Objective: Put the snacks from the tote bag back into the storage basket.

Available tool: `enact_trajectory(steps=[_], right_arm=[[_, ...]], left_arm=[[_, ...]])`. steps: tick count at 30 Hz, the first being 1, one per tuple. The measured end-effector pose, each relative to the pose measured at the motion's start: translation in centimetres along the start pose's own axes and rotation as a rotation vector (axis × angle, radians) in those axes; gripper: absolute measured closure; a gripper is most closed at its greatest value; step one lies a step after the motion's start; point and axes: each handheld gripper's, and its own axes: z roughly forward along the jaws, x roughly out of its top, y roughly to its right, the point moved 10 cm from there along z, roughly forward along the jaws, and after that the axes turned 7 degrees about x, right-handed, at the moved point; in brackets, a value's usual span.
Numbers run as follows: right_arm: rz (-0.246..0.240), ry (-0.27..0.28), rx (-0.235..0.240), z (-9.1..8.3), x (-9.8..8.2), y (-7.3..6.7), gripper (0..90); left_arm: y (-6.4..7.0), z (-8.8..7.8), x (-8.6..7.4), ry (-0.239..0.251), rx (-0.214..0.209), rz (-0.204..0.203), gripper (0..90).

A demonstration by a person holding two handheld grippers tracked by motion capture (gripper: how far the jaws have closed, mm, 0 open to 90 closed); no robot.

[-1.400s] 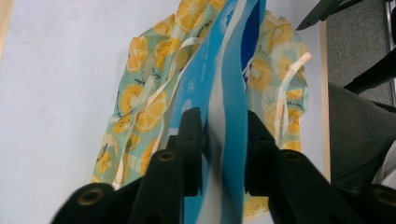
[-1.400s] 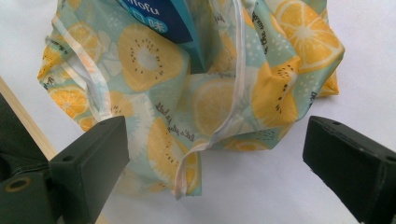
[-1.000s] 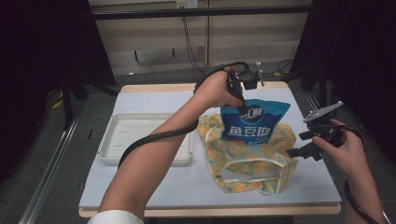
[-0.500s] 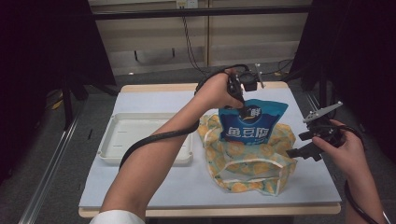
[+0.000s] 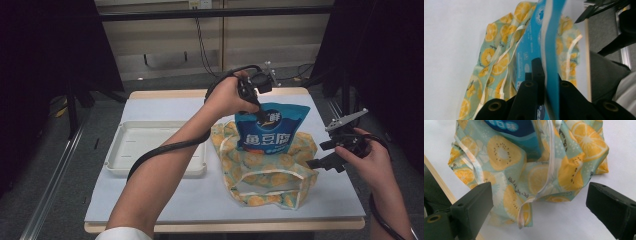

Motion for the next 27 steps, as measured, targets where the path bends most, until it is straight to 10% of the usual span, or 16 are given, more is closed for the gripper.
enact_trajectory(steps=[12,27], right_arm=[[-0.005,0.01,0.011,0.0,0.2,-0.3,7.0],[-0.009,0.028,0.01,-0.3,0.3,-0.3,6.9]], left_arm=[[0.0,-5.2,1.4,0.086,-0.019,-0.044,90.0],[0.0,-10.6,1.5,0.037,0.002,-0.049,90.0]])
